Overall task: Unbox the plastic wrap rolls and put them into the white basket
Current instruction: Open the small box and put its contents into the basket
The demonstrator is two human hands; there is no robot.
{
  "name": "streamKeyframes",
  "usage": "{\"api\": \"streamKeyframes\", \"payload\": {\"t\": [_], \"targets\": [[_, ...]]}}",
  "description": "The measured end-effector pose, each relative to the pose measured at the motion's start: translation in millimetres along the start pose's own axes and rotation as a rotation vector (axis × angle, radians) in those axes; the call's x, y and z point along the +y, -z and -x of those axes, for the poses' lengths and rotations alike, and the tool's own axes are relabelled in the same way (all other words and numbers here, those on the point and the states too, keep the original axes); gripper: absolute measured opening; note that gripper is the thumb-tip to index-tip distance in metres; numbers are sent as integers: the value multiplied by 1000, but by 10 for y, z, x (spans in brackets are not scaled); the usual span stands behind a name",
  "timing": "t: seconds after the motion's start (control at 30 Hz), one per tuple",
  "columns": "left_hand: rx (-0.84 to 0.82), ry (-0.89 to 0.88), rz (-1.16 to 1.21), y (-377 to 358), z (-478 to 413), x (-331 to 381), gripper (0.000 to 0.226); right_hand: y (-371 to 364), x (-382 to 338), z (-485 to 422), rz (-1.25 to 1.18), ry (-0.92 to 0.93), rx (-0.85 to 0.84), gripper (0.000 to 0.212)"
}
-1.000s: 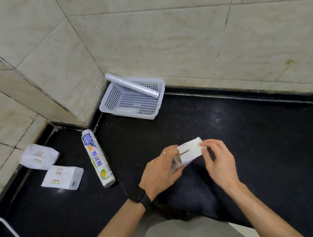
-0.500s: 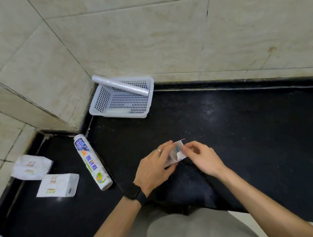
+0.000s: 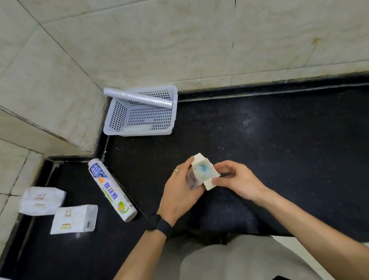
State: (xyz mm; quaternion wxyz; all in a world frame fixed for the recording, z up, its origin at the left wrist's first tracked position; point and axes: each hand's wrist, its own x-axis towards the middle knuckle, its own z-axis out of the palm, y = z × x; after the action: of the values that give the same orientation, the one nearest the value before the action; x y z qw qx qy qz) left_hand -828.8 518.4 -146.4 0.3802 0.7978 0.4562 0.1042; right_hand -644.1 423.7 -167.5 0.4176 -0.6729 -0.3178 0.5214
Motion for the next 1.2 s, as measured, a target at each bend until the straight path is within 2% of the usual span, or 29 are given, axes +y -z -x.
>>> {"api": "streamKeyframes", "payload": {"t": [0.17, 0.23, 0.37, 0.43, 0.53, 0.63, 0.83, 1.0, 1.2], "targets": [[-116, 49, 171, 41, -13, -24, 106, -85, 78, 94, 35, 158, 98, 32], [-140, 65, 198, 63, -24, -32, 108, -114, 114, 133, 33, 192, 115, 33], [-108, 16, 39, 69, -48, -29, 92, -136, 194, 173, 29, 228, 147, 31], [-94, -20, -62, 54, -28, -39, 89, -136, 182, 192, 71, 247, 223, 40], [-53, -114, -182, 40, 11, -85, 88, -155, 106, 198, 322, 341, 345, 49], [-41, -170, -283, 46, 3, -80, 88, -220, 2, 156, 498, 396, 350, 45], [-24, -193, -409, 82, -54, -40, 89, -324, -52, 17, 649, 299, 305, 54], [-40, -188, -449, 62, -79, -42, 94, -379, -106, -124, 629, 204, 249, 65], [-54, -215, -491, 61, -64, -117, 92, -456, -182, -282, 623, 120, 127, 40]]}}
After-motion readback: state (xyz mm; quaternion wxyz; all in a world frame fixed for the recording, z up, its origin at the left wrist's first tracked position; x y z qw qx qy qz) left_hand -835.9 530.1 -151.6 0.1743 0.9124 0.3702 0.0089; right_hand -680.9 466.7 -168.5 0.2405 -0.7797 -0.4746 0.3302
